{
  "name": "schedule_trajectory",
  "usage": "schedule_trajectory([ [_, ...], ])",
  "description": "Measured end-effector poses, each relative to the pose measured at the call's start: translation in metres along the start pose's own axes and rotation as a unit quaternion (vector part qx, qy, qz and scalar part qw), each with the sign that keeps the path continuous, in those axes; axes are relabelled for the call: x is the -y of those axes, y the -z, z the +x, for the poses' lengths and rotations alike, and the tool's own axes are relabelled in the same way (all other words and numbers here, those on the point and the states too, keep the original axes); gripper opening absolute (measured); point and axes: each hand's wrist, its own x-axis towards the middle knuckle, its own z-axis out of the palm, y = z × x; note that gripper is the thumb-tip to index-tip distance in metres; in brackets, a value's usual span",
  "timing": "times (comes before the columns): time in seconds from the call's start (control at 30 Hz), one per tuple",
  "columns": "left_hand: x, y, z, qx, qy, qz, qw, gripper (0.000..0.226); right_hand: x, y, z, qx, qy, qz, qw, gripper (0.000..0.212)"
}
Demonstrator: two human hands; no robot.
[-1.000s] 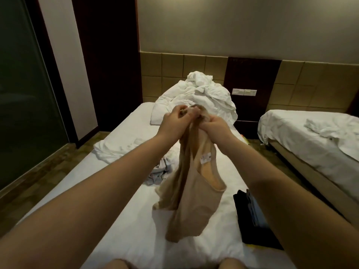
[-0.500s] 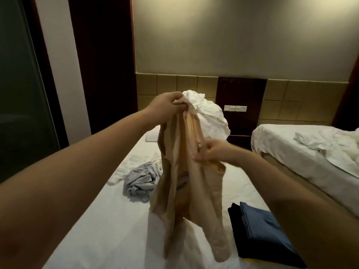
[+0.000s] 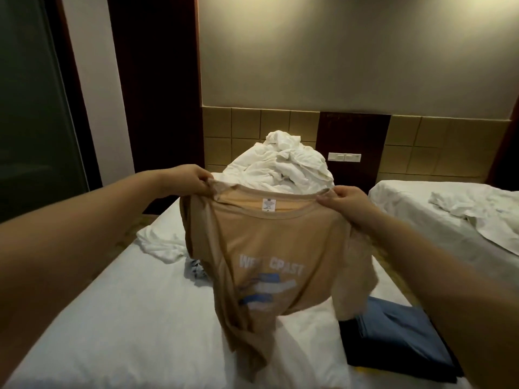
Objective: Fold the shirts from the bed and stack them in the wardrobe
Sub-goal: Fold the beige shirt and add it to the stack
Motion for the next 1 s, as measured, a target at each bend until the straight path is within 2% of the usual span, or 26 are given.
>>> schedule_trajectory([
  [0.1,0.008,0.003,-0.003,0.008,0.007,-0.025,1.000,0.006,0.009,0.004,0.006,0.007,0.004,-0.065,0.998,0.020],
  [0.27,0.008,0.003,-0.008,-0.029,-0.017,-0.069,0.997,0.020,0.021,0.008,0.008,-0.014,0.042,-0.045,0.998,0.019],
  [0.4,0.004,-0.003,-0.010,-0.068,-0.019,-0.244,0.967,0.012,0.014,0.007,0.009,-0.065,0.053,-0.041,0.996,0.024],
  [0.47,0.003,-0.006,-0.010,-0.079,-0.019,-0.276,0.958,0.013,0.010,0.006,0.009,-0.091,0.044,-0.067,0.993,0.032],
  [0.57,0.004,-0.005,-0.012,-0.084,-0.038,-0.255,0.963,0.016,0.006,0.004,0.010,-0.105,0.041,-0.054,0.992,0.039],
  [0.67,0.011,-0.001,-0.013,-0.073,-0.055,-0.232,0.968,0.023,0.008,0.006,0.007,-0.102,0.046,-0.009,0.994,0.028],
  [0.77,0.019,0.000,-0.012,-0.115,-0.068,-0.228,0.964,0.017,0.009,0.005,0.004,-0.083,0.054,0.014,0.995,0.020],
  [0.87,0.021,-0.002,-0.010,-0.144,-0.058,-0.245,0.957,0.018,0.008,0.001,0.005,-0.097,0.067,0.019,0.993,0.017],
  [0.93,0.018,-0.003,-0.009,-0.135,-0.042,-0.257,0.956,0.020,0.006,-0.003,0.005,-0.102,0.074,0.037,0.991,0.019],
  [1.0,0.016,-0.004,-0.010,-0.093,-0.015,-0.272,0.958,0.021,0.004,-0.006,0.006,-0.109,0.078,0.068,0.989,0.023],
])
